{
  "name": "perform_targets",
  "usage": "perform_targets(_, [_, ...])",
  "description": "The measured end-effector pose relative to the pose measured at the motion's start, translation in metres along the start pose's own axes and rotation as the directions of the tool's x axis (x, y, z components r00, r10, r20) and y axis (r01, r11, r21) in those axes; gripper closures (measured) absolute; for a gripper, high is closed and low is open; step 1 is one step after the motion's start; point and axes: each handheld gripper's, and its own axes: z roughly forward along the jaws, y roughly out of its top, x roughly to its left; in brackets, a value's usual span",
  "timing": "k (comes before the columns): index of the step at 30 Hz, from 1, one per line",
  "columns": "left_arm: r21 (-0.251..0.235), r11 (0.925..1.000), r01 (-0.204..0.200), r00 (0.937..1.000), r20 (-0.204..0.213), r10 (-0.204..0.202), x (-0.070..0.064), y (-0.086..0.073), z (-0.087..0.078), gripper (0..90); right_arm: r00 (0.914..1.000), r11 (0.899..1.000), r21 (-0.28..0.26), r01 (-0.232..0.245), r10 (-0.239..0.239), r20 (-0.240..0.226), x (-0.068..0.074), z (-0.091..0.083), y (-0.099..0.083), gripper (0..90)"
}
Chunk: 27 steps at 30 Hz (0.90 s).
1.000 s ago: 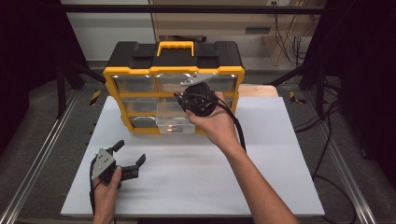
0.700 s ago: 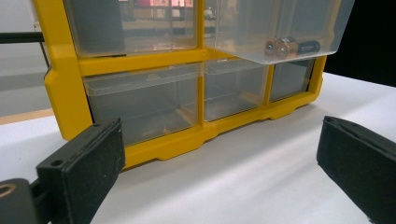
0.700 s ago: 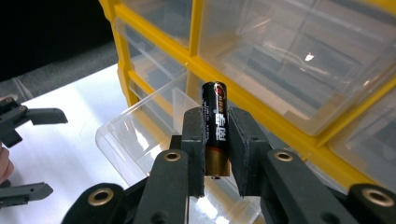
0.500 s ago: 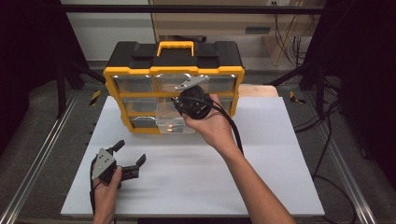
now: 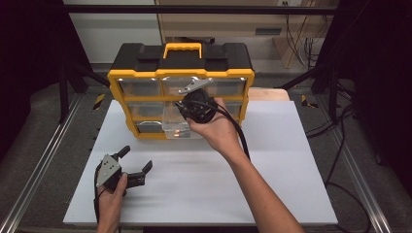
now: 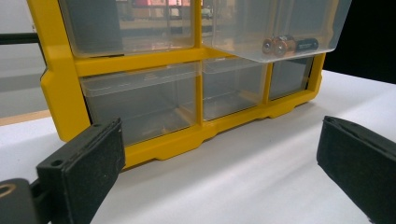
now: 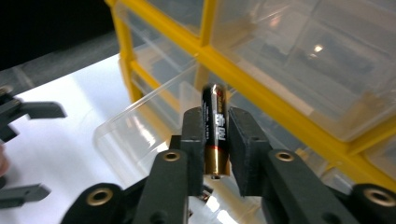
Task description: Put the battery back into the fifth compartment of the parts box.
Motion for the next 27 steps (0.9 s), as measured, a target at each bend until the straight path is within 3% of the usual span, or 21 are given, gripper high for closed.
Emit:
perform_targets(7, [0.001,1.0000,-0.002,1.0000,0.001,0.002,-0.001,0.000,0.001,1.1,0.9992,0.999,-0.035,-0.034,0.034,-0.023,-0.002,-0.006,0.001,52.1])
perform_targets(27, [0.003,1.0000,-0.005,1.0000,0.001,0.005,-0.001,0.000,0.001,1.0,0.9975,0.996,-0.073,-0.048,0.043,-0.056,0.007,-0.012,0.006,39.1])
